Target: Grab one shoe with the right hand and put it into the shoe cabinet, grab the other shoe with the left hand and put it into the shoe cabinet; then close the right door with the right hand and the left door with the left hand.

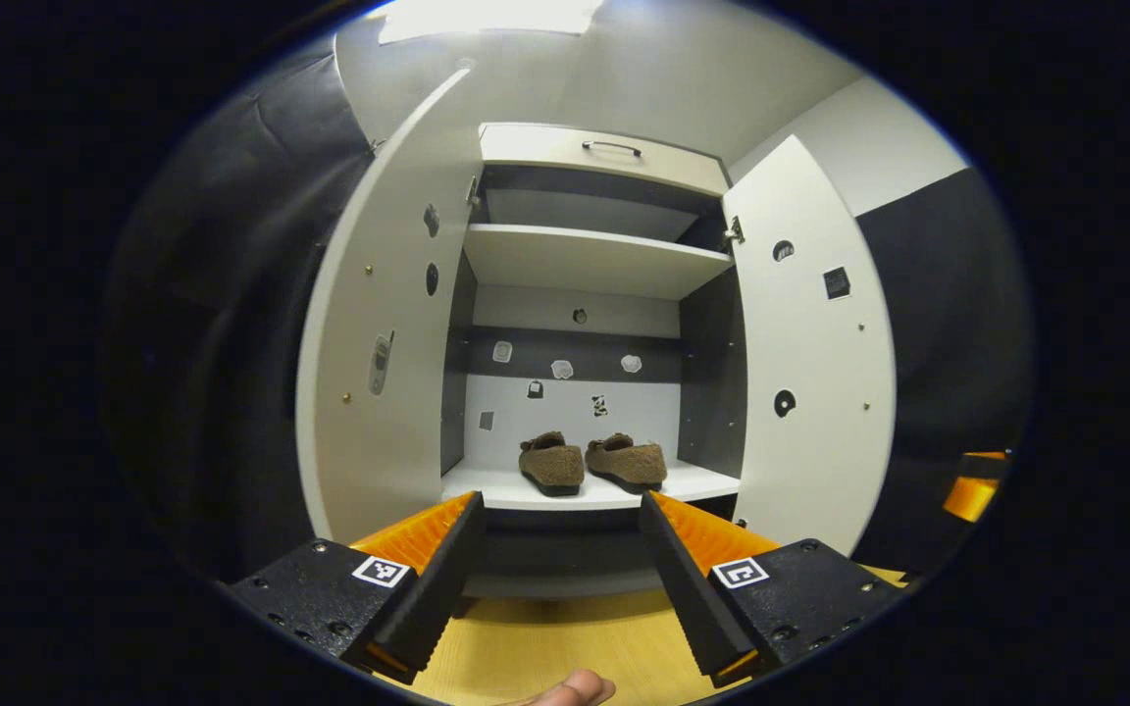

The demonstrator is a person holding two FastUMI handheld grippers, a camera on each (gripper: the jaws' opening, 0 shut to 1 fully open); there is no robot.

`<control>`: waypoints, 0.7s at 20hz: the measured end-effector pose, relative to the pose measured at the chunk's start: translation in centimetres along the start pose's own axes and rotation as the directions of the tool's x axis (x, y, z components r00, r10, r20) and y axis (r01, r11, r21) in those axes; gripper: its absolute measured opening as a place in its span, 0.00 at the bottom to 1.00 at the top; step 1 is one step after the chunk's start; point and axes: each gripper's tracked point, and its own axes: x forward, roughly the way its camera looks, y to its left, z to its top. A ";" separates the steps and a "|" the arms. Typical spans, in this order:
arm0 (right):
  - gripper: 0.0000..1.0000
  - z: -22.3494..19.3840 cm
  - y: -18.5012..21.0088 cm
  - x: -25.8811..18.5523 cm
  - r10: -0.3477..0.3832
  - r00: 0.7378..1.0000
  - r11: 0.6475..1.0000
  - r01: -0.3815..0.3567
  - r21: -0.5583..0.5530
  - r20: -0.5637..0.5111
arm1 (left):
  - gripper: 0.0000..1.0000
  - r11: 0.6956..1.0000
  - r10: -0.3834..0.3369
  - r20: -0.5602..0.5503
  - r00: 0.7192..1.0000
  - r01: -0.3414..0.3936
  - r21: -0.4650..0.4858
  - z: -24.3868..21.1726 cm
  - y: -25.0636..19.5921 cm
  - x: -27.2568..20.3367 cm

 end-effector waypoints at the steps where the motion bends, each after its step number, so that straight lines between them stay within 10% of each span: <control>1: 0.94 0.8 -1.5 -0.3 -0.008 1.000 1.000 0.008 -0.013 -0.001 | 0.96 1.000 0.009 -0.013 1.000 -0.009 0.004 -0.2 0.0 -1.5; 14: 0.98 6.5 -19.7 8.2 -0.034 0.998 0.997 0.030 -0.067 -0.061 | 0.97 0.996 -0.079 -0.043 0.996 0.081 0.040 -2.2 -1.9 -9.3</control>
